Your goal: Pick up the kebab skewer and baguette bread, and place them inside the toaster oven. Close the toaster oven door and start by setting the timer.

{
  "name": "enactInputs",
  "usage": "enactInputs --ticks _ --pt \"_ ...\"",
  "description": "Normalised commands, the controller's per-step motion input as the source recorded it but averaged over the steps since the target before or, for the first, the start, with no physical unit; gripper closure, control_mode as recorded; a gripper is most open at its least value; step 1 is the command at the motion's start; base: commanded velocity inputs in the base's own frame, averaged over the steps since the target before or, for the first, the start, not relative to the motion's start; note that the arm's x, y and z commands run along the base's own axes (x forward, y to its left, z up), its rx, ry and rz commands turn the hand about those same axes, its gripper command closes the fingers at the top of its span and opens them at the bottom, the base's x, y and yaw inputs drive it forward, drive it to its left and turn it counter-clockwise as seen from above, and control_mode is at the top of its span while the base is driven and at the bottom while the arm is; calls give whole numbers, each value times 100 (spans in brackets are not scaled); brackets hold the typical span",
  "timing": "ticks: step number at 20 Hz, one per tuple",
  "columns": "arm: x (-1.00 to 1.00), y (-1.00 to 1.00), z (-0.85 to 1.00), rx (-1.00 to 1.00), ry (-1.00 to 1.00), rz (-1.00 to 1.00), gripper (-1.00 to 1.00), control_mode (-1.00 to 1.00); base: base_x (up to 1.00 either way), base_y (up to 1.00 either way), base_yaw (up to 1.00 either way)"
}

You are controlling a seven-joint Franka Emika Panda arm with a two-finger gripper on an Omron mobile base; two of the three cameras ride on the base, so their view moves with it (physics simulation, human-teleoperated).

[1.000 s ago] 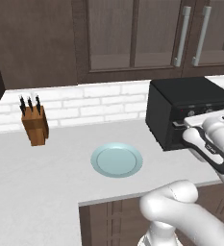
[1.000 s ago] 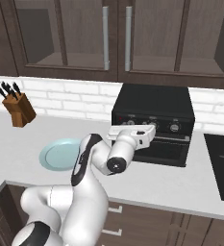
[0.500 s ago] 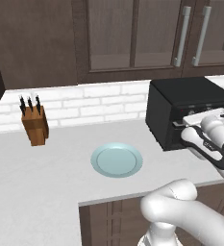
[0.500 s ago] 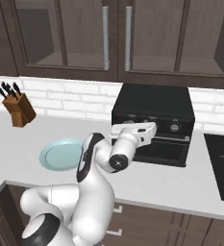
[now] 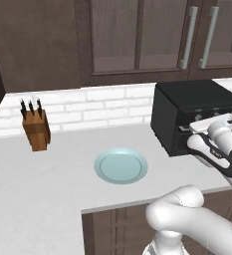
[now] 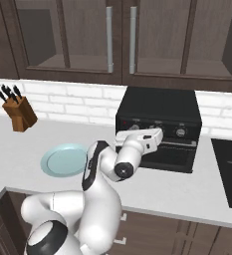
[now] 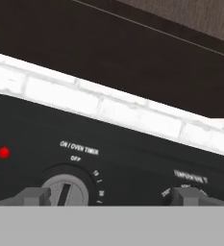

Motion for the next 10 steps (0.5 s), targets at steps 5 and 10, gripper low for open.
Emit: enactInputs --ticks 5,10 --pt "14 0 0 0 0 0 -100 -100 0 0 0" --pt "6 0 0 0 0 0 -100 -100 0 0 0"
